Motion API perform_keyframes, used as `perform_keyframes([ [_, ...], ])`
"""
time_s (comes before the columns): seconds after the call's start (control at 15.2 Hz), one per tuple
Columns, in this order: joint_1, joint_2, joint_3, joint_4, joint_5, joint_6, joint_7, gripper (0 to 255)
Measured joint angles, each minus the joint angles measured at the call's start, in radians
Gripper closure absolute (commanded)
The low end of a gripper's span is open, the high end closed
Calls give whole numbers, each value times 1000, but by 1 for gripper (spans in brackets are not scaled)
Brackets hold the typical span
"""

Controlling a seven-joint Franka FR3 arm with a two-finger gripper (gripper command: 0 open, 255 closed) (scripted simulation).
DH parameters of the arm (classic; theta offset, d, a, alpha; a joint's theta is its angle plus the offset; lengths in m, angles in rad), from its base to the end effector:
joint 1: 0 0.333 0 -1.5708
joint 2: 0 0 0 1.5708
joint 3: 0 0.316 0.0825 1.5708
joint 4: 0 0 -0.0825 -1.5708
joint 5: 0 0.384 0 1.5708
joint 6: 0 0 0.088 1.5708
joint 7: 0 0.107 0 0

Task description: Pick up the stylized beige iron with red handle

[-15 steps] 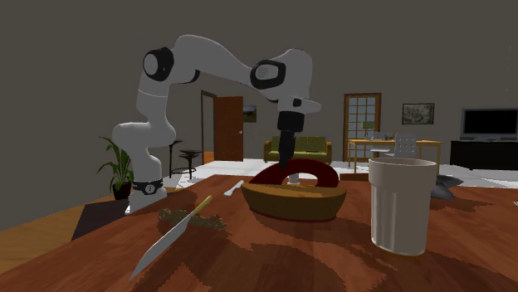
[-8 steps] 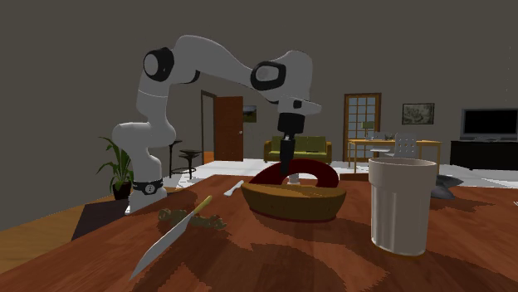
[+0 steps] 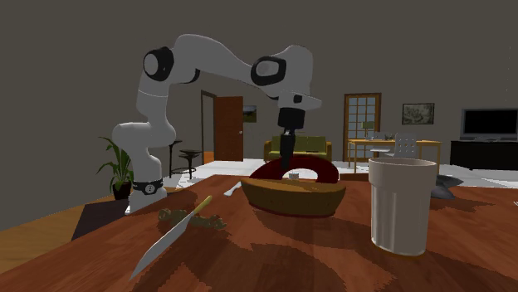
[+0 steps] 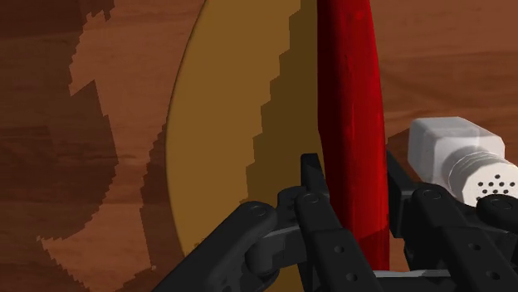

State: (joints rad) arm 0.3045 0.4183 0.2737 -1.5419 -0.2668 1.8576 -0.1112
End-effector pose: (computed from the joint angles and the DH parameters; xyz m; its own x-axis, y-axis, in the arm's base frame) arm 0.5821 0.3268 0.4124 0.7266 0.6792 -0.1039 0.6870 -0.7155 0.1271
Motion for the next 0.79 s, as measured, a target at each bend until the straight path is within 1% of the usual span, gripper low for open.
perform_keyframes([
  [0.79, 6, -22, 5, 123, 13, -142, -27, 255],
])
